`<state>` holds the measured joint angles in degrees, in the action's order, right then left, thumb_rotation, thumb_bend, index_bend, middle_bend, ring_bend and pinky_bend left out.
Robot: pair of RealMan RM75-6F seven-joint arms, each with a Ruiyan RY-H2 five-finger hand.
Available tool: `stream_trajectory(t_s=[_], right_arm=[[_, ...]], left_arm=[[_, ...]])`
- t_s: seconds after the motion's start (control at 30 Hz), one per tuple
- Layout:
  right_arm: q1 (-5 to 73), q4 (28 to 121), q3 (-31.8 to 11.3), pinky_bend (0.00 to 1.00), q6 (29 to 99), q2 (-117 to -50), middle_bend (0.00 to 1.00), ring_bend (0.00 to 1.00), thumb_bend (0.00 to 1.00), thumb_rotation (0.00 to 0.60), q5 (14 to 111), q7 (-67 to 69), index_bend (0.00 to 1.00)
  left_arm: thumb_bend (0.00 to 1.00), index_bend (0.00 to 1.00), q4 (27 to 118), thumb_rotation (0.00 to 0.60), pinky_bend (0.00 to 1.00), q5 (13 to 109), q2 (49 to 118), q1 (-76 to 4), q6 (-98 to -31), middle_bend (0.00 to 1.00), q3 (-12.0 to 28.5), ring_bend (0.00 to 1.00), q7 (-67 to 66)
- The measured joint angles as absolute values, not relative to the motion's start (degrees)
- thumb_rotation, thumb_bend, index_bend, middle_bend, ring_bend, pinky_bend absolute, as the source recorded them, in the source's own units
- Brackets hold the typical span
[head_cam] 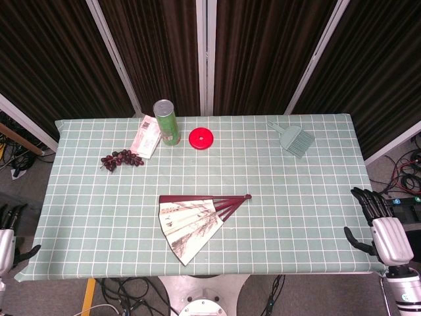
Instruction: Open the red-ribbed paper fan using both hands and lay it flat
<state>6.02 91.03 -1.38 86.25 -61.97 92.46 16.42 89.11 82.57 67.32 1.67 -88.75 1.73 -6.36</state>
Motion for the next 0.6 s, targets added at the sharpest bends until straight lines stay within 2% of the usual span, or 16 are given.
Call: stream_trajectory(t_s=[0.43, 0.6], right_arm=[[5.0, 91.1, -1.6, 0.00, 87.6, -62.3, 0.05, 0.00, 0.29, 0.600, 91.3, 16.3, 0.00], [4.1, 92.1, -1.4, 0.00, 86.3, -61.5, 0.01, 0.00, 0.24, 0.600, 88.4, 15.2, 0.00]], left_arm=[[0.04, 0.13, 89.1, 0.600, 0.15, 84.3, 67.8, 1.4, -89.9, 0.16, 1.9, 0.07, -6.8], [0.04, 0.13, 89.0, 0.600, 0.15, 85.0, 68.0, 0.8, -89.7, 0.16, 2.0, 0.07, -6.4]])
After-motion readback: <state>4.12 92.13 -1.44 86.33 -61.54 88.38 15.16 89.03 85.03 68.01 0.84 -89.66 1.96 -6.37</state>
